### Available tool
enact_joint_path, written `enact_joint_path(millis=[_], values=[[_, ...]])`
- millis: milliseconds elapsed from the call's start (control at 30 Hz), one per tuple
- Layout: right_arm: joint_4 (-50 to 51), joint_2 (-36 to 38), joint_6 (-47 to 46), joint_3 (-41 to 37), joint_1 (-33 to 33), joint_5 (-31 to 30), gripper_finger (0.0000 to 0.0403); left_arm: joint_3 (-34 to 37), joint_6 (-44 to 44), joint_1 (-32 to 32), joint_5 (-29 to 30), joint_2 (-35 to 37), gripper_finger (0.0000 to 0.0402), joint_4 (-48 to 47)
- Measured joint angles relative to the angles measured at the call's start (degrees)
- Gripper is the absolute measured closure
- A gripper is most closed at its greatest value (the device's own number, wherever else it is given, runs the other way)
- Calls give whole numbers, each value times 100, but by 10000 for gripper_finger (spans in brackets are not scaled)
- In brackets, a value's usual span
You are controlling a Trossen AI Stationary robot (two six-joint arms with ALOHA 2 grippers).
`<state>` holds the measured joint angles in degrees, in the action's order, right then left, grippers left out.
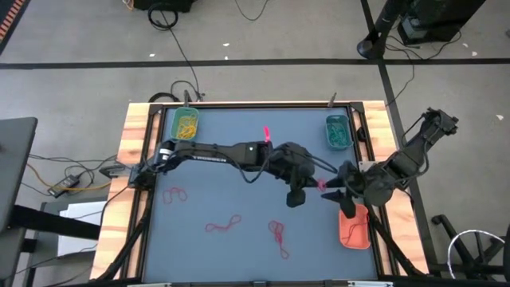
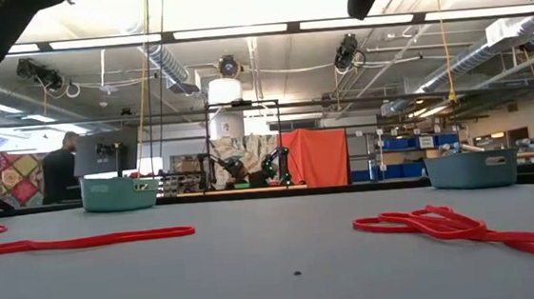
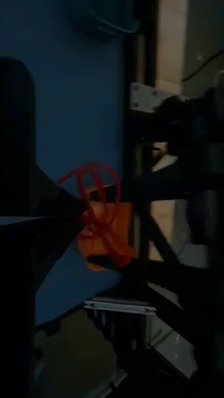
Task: Sort rubber bands into baskets
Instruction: Put the red rubber band into the orange bin
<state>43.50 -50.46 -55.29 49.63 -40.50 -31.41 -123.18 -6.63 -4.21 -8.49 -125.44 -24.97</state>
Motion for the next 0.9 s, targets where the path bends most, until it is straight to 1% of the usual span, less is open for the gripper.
enact_joint_path(millis=[133,233,300,367,467,500,600,667,800,900], values=[[-30,-3,0,0,147,-40,212,1,20,-29,-1,-6,400,-65],[-138,-22,15,0,212,158,237,1,22,-46,-62,-6,398,-31],[-146,-42,42,0,239,289,266,1,9,-50,-81,-6,398,35],[-149,-67,80,0,239,379,305,-2,-65,-48,-81,-6,398,91],[-196,-106,210,0,239,458,375,-2,-197,-46,-81,-6,397,145],[-194,-107,248,0,239,473,386,-2,-293,-46,-63,-6,397,148],[-165,-98,154,0,252,611,389,-2,-860,-37,-36,-6,383,55],[-70,-98,40,0,267,837,394,-2,-897,-15,-148,-6,361,-119],[370,-103,-360,2,263,1759,395,-2,-883,20,-398,-6,306,-766],[612,-103,-658,2,220,2544,396,-2,-789,26,-552,-6,277,-1229]])
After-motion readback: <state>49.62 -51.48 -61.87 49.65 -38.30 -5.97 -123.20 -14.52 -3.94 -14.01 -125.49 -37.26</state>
